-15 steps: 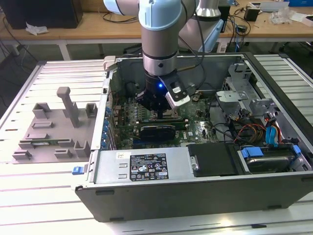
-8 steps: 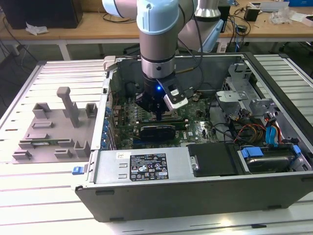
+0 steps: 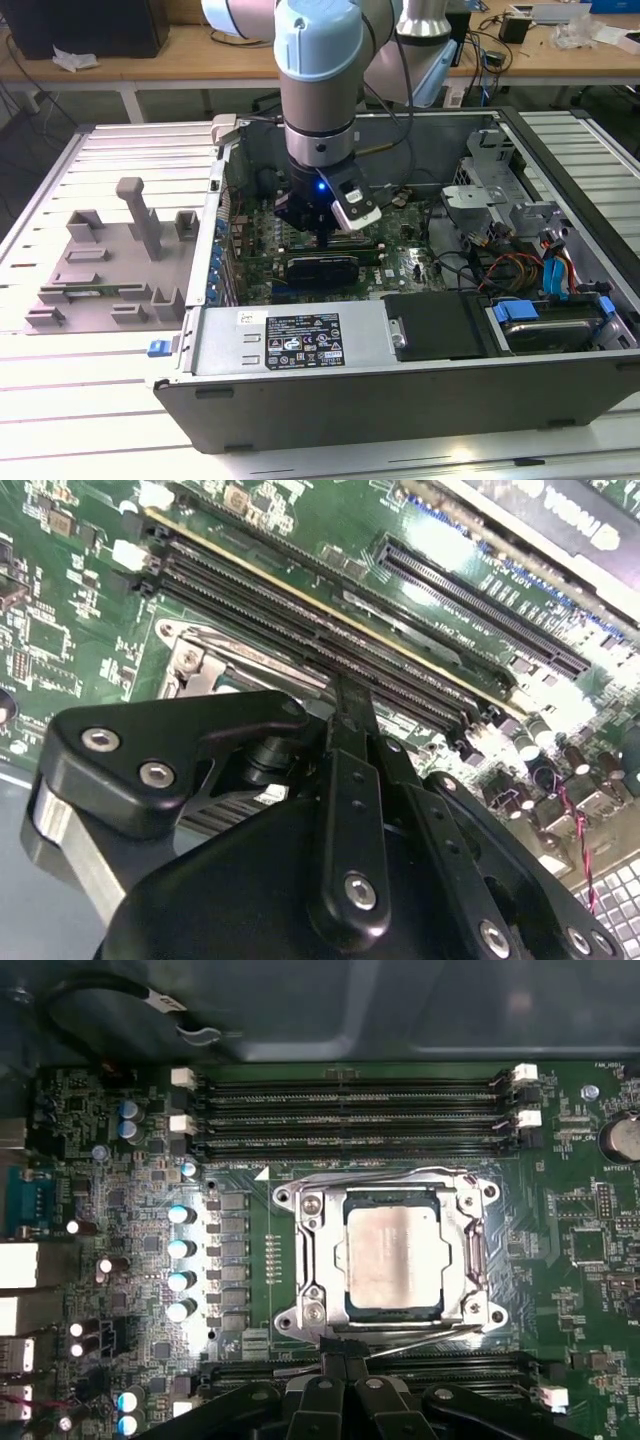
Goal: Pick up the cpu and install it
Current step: 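Install the second cpu locking lever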
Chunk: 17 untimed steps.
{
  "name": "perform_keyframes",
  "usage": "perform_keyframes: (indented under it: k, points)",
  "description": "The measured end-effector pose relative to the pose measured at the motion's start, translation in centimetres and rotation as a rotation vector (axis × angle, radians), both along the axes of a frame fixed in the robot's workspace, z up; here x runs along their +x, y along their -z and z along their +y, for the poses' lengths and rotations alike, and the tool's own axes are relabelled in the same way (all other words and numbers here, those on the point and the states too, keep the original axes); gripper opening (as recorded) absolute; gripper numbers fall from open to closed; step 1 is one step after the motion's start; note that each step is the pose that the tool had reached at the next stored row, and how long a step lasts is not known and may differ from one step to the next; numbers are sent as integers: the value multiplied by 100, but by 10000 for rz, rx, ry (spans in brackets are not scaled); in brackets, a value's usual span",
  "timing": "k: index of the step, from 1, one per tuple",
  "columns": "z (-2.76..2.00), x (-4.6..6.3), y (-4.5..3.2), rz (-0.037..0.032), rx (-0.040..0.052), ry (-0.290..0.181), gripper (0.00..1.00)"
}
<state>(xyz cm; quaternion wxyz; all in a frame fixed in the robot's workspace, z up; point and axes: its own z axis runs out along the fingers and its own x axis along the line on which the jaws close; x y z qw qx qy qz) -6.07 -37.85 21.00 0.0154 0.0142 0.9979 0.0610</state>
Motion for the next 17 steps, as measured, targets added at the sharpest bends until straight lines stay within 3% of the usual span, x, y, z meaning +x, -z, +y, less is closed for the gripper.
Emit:
perform_keyframes:
  k: [3,12,17]
  points:
    - [-11,-28,7,-25,227,-12,11]
    - [-120,-111,19,-33,393,-20,11]
    - [-124,-137,57,-58,666,-25,11]
